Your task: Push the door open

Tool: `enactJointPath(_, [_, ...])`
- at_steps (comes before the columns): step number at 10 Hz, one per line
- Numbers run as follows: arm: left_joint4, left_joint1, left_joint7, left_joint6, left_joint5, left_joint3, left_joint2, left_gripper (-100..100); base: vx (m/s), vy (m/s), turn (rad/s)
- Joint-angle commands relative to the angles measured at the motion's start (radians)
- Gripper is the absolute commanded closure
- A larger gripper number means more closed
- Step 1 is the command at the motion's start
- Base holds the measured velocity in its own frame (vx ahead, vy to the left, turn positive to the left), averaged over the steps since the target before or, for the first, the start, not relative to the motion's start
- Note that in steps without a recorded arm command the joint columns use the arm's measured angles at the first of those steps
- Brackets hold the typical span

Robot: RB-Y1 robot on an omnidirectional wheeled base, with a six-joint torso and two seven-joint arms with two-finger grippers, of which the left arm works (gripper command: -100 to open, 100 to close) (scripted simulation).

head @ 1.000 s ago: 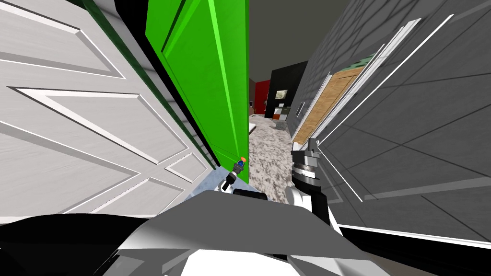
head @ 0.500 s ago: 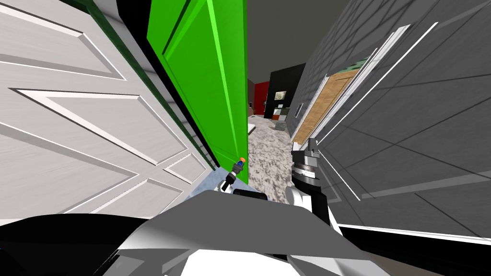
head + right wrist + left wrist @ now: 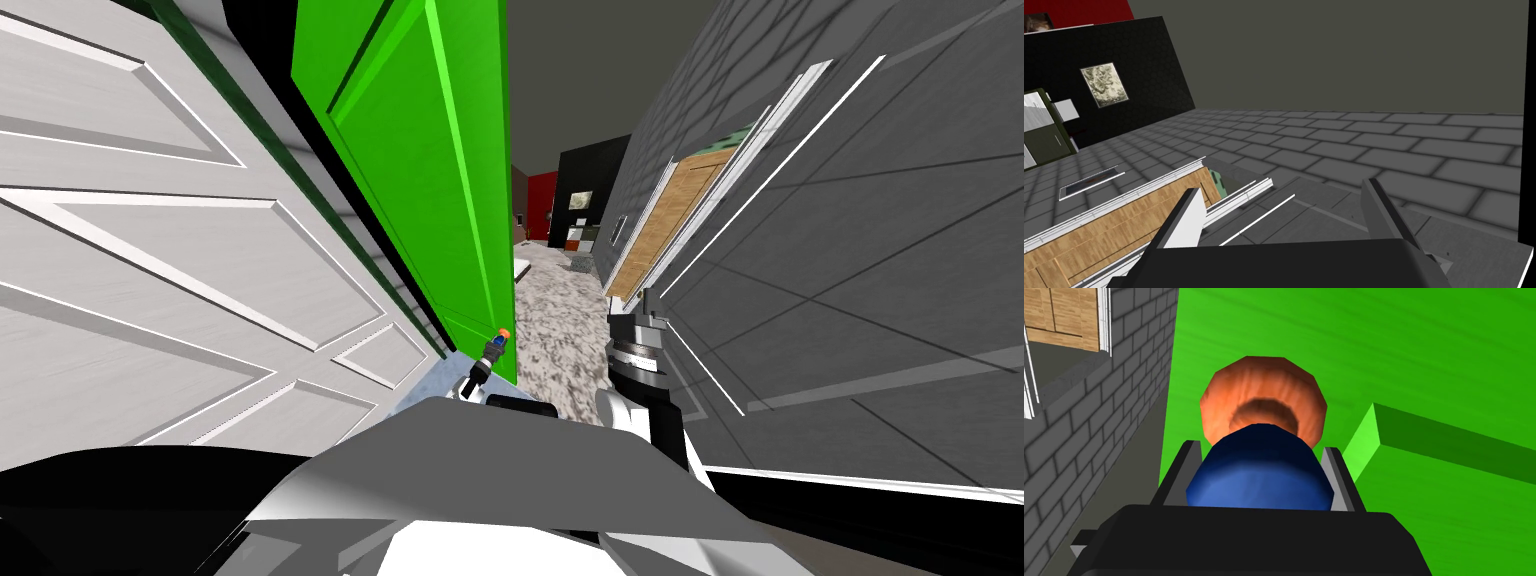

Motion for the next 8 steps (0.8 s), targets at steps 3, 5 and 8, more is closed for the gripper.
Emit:
enactJointPath(3, [-0.006, -0.008, 0.086, -0.006, 0.039, 0.005, 0.011, 100, 0.039, -0.013, -0.037])
enactJointPath(5, [-0.002, -0.011, 0.143, -0.010, 0.073, 0.006, 0.016, 100, 0.033, -0.010, -0.043])
enactJointPath(8, [0.001, -0.014, 0.216, -0.015, 0.107, 0.007, 0.021, 100, 0.031, -0.014, -0.040])
